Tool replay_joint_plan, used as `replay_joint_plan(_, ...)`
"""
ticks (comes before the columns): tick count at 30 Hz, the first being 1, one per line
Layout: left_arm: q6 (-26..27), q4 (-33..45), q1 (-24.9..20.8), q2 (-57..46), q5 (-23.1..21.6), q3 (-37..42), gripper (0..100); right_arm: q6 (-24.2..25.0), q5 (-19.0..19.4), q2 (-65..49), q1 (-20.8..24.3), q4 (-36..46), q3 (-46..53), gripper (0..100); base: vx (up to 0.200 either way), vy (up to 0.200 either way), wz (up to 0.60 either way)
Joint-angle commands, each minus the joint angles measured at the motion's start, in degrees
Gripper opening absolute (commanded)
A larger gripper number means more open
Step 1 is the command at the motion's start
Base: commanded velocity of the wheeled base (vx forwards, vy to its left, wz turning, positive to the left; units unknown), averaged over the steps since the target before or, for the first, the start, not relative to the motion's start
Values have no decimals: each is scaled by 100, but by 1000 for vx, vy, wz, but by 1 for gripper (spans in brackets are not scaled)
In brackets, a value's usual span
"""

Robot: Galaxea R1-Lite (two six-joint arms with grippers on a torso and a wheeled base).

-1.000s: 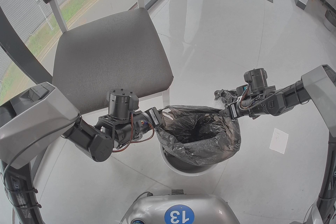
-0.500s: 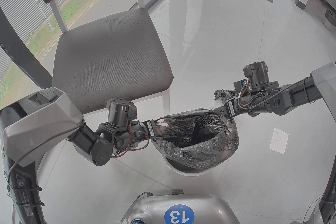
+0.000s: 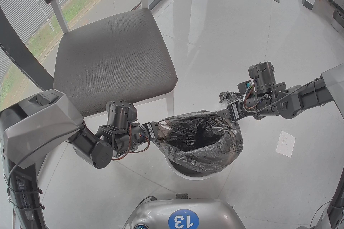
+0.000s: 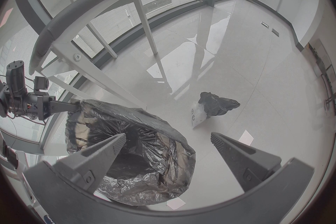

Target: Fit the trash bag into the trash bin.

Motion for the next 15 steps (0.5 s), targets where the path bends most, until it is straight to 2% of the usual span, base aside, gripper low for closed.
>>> replay_joint_plan(1,-5,-5,-9,-6,-3,-14,100,-5,-2,-19,10,5,28,100,0,0,0)
replay_joint_plan(15,30,12,26,-419,-3,145,100,-5,7,-229,19,-4,309,100,0,0,0)
